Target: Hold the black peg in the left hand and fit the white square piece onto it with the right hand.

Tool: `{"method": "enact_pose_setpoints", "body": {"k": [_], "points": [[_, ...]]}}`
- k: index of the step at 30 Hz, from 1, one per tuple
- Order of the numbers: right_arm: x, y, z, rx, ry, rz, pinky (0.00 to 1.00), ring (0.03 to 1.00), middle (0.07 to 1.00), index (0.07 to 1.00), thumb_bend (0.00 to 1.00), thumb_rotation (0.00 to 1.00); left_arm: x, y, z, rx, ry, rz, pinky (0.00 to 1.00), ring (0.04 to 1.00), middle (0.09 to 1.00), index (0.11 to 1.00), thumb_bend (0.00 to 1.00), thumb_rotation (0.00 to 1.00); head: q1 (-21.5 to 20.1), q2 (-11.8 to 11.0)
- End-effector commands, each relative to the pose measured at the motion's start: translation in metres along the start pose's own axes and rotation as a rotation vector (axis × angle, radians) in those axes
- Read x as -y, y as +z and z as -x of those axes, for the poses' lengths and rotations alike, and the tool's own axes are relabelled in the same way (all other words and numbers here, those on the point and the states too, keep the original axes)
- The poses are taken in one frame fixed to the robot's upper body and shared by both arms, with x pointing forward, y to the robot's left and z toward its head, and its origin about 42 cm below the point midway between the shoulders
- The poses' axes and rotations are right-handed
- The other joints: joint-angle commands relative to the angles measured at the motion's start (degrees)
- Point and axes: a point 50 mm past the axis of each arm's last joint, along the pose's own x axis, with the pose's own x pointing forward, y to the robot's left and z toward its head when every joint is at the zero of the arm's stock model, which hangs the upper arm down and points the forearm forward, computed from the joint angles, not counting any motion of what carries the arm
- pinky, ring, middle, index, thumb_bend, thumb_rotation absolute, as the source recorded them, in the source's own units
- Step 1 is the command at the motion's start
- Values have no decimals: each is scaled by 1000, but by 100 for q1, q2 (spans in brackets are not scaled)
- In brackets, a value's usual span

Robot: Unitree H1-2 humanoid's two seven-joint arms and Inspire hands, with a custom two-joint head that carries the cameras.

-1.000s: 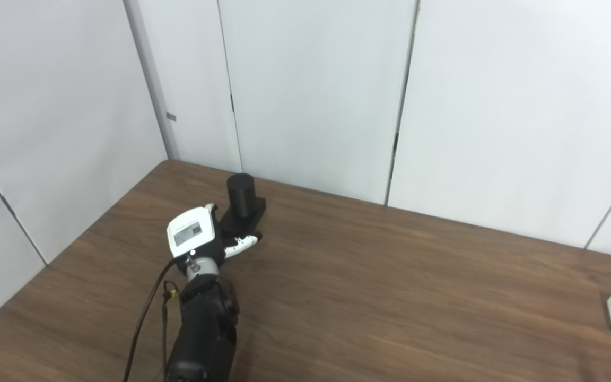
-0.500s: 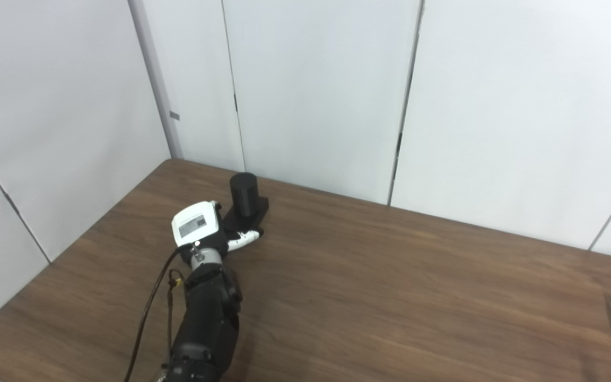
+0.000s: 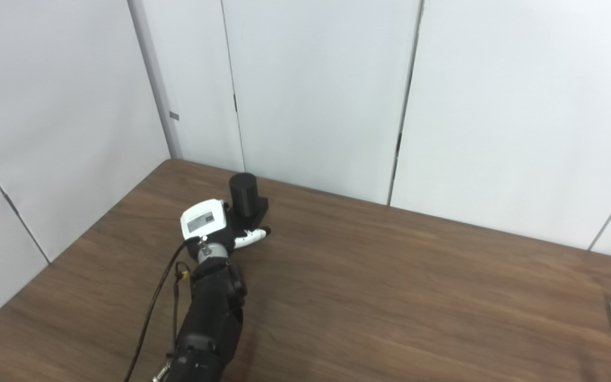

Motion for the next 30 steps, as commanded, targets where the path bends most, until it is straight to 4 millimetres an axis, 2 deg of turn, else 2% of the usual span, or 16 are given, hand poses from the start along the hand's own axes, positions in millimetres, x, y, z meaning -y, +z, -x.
{"method": "enact_pose_setpoints", "body": {"k": [1, 10, 23, 30], "points": [[1, 8, 0, 35, 14, 7, 978, 988, 968, 995, 714, 913, -28, 9, -15, 14, 89, -10, 808, 873, 868, 815, 847, 702, 1, 3], [3, 8, 0, 38, 17, 11, 977, 985, 965, 995, 719, 913, -25, 3, -16, -1, 99, -27, 791, 862, 848, 774, 840, 674, -7, 35], [7, 8, 1, 34, 21, 2, 988, 991, 968, 1000, 710, 904, -20, 0, -14, -14, 86, -29, 772, 851, 850, 810, 832, 666, 1, 57], [7, 9, 1, 35, 22, 8, 981, 988, 964, 995, 718, 909, -16, 1, -14, -15, 81, -29, 763, 844, 841, 784, 831, 639, -6, 78]]}}
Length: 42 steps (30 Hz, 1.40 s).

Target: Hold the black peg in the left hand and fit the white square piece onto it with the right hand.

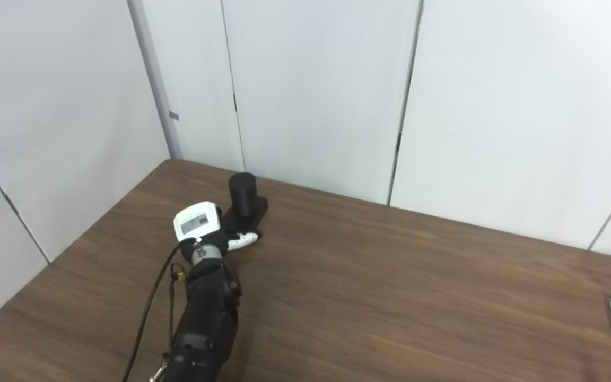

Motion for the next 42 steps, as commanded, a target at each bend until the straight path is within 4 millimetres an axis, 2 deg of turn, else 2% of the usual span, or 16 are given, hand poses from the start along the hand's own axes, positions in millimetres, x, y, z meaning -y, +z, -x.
{"method": "enact_pose_setpoints", "body": {"k": [1, 5, 8, 12, 19, 24, 25, 26, 28, 35, 42], "points": [[3, 8, -1, 41, 5, 8, 981, 988, 964, 994, 717, 910, -20, 11, -10, 17, 68, 6, 763, 845, 841, 779, 829, 631, 3, 8], [3, 9, -1, 41, 7, 11, 981, 987, 965, 994, 720, 913, -18, 9, -10, 19, 69, 9, 756, 834, 830, 743, 814, 562, 3, 8], [3, 9, -1, 43, 6, 9, 978, 983, 961, 993, 709, 912, -16, 8, -8, 22, 72, 35, 744, 817, 801, 610, 803, 472, -13, 30], [4, 9, 0, 42, 6, 10, 976, 981, 959, 991, 698, 913, -16, 6, -6, 32, 79, 67, 726, 802, 773, 535, 792, 426, -13, 35], [4, 9, 0, 39, 6, 15, 996, 990, 965, 1000, 707, 921, -15, 3, -7, 42, 85, 80, 712, 805, 766, 535, 780, 384, -13, 35], [4, 9, 0, 42, 9, 13, 1000, 993, 968, 999, 704, 919, -13, 0, -5, 57, 106, 81, 651, 752, 733, 535, 794, 239, -6, 45], [4, 9, 0, 42, 10, 13, 1000, 995, 968, 1000, 702, 921, -13, -1, -5, 58, 110, 90, 637, 740, 722, 506, 635, 136, -19, 45], [3, 9, 0, 43, 10, 13, 1000, 996, 969, 1000, 701, 923, -12, -2, -5, 58, 112, 104, 630, 734, 717, 495, 581, 99, -26, 44], [3, 9, 0, 43, 9, 14, 1000, 999, 974, 1000, 704, 923, -12, -4, -4, 62, 123, 126, 613, 734, 710, 486, 536, 62, -26, 44], [3, 9, -1, 41, 5, 13, 995, 989, 966, 1000, 710, 920, -12, -8, -5, 73, 128, 146, 585, 716, 675, 482, 524, 50, -87, 28], [0, 8, -1, 41, 5, 5, 970, 981, 962, 999, 727, 899, -13, -6, 5, 120, 81, 204, 595, 739, 711, 481, 523, 48, -243, 30]]}}
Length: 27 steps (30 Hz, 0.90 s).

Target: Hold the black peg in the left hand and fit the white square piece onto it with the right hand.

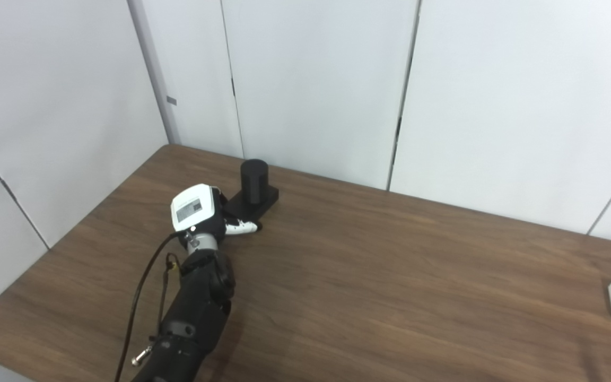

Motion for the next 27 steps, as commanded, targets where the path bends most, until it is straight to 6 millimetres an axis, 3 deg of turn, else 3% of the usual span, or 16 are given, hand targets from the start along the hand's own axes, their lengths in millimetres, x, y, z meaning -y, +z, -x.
{"method": "enact_pose_setpoints", "body": {"k": [1, 18, 27], "points": [[-1, 8, -1, 43, 4, 0, 968, 981, 964, 1000, 718, 899, -12, 8, 1, 53, -2, 38, 604, 751, 715, 481, 523, 49, -52, 8], [-16, 13, -4, 49, -5, 33, 1000, 1000, 979, 1000, 619, 954, -33, 37, 93, 480, -143, 191, 665, 783, 779, 485, 517, 51, -593, 102], [-22, 20, -6, 63, 6, 75, 1000, 1000, 976, 1000, 532, 978, -23, 34, 141, 622, -257, 223, 682, 811, 805, 488, 515, 53, -1010, 210]]}}
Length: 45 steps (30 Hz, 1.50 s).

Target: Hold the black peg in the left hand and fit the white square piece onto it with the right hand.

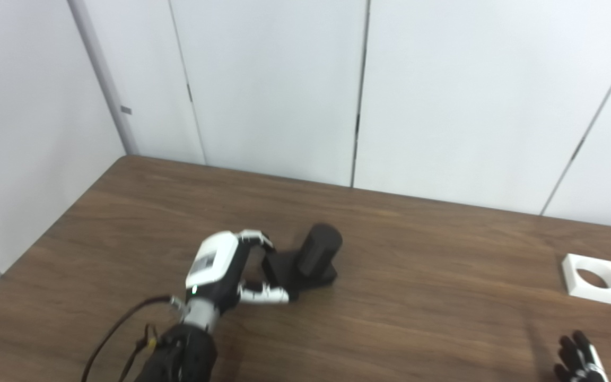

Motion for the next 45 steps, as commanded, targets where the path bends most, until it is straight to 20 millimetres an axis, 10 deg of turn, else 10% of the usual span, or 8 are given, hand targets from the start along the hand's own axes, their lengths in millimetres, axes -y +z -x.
{"method": "enact_pose_setpoints", "body": {"k": [1, 28, 34, 45], "points": [[-1, 13, -4, 65, -11, 26, 1000, 1000, 974, 1000, 529, 978, -8, 15, 3, 98, 14, 10, 681, 812, 806, 488, 514, 53, -86, 41], [-22, 21, -6, 41, -19, 74, 1000, 1000, 944, 1000, 576, 933, 70, 19, 65, 497, -507, 62, 726, 818, 778, 486, 520, 47, -1041, 368], [-23, 22, -6, 42, -18, 67, 1000, 1000, 945, 1000, 572, 918, 78, 28, 75, 597, -517, -48, 957, 850, 774, 485, 523, 53, -1094, 387], [-25, 23, -7, 43, -24, 75, 1000, 994, 939, 1000, 564, 918, 85, 27, 80, 589, -575, -80, 1000, 873, 772, 485, 522, 53, -1167, 427]]}}
